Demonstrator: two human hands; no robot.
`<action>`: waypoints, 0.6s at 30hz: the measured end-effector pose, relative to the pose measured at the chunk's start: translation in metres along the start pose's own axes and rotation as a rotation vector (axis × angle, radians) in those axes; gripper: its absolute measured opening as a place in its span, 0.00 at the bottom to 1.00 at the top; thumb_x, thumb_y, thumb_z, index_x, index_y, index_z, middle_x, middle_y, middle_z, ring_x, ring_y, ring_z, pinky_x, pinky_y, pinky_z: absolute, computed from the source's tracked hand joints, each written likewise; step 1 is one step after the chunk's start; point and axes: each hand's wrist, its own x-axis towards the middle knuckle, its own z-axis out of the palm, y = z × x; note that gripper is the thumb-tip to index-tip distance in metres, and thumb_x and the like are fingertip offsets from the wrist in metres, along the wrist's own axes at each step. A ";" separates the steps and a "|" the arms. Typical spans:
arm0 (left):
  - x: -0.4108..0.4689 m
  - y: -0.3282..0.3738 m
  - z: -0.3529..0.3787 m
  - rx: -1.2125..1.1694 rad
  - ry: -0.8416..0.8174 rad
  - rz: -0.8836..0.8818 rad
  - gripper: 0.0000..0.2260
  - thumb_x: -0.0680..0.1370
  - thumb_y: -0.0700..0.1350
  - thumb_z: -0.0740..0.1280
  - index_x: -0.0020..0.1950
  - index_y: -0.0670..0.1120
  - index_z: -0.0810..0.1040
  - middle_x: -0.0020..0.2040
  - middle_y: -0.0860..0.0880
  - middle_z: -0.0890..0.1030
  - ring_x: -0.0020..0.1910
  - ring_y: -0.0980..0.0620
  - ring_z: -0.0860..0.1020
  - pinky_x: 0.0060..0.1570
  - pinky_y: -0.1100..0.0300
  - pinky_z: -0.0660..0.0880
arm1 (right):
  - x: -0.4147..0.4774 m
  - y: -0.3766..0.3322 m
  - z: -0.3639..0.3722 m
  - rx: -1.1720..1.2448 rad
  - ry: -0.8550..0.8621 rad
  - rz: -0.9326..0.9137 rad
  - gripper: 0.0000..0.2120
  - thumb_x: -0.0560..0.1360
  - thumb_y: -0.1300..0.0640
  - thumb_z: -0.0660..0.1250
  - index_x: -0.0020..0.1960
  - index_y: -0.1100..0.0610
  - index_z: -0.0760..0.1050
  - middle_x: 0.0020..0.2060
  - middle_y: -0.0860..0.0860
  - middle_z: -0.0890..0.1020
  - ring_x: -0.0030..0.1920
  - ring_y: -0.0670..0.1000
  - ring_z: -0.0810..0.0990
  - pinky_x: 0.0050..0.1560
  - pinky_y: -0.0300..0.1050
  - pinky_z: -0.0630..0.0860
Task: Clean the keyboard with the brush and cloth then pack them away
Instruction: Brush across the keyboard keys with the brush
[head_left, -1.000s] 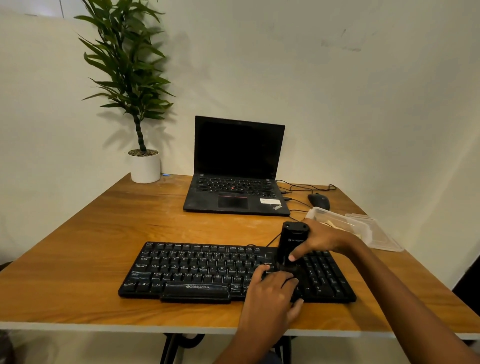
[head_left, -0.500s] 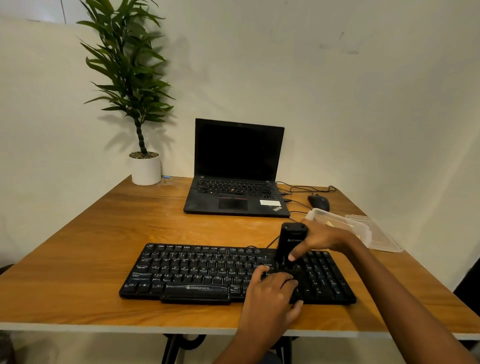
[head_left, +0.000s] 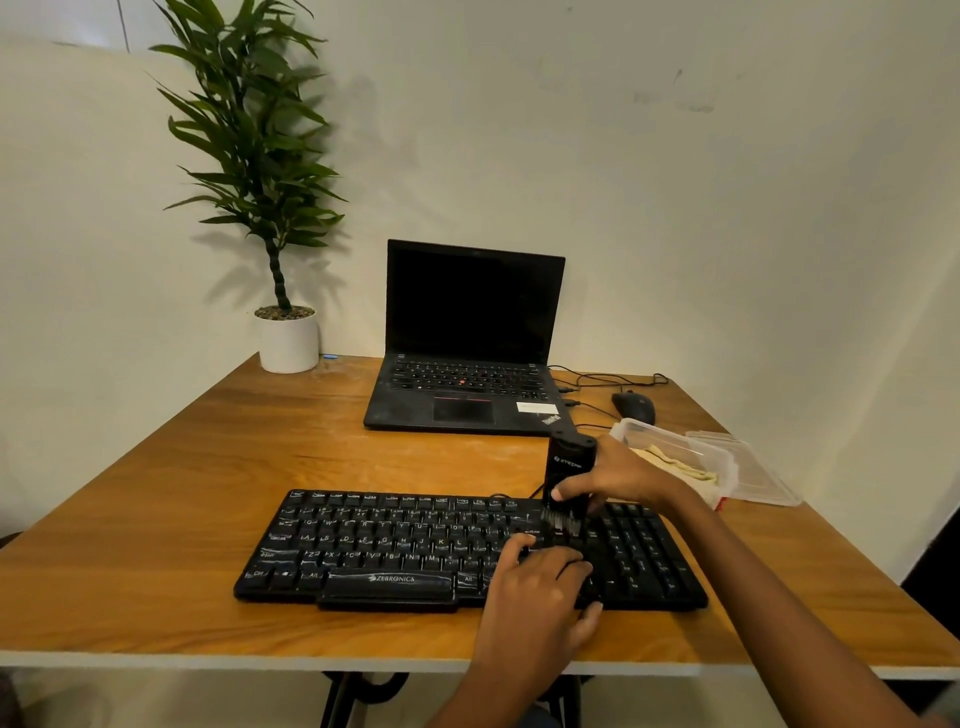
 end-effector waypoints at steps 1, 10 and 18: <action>0.000 0.000 0.000 -0.003 -0.006 -0.003 0.16 0.70 0.60 0.59 0.48 0.57 0.82 0.46 0.61 0.81 0.43 0.66 0.78 0.61 0.60 0.61 | 0.002 0.001 0.007 0.008 0.130 0.020 0.13 0.68 0.59 0.74 0.49 0.57 0.73 0.43 0.53 0.81 0.42 0.48 0.81 0.34 0.40 0.80; -0.001 0.001 0.001 0.004 -0.004 -0.001 0.16 0.70 0.59 0.59 0.47 0.56 0.82 0.45 0.61 0.81 0.42 0.65 0.78 0.60 0.60 0.61 | -0.002 0.005 0.037 -0.061 0.484 0.201 0.10 0.67 0.51 0.71 0.35 0.56 0.73 0.32 0.51 0.79 0.35 0.50 0.79 0.35 0.43 0.75; -0.001 0.001 0.002 0.009 0.003 0.003 0.14 0.69 0.60 0.62 0.47 0.57 0.81 0.45 0.62 0.81 0.43 0.66 0.78 0.61 0.60 0.60 | -0.014 -0.001 0.042 -0.090 0.411 0.247 0.10 0.69 0.52 0.71 0.40 0.56 0.72 0.33 0.52 0.79 0.27 0.49 0.77 0.27 0.39 0.74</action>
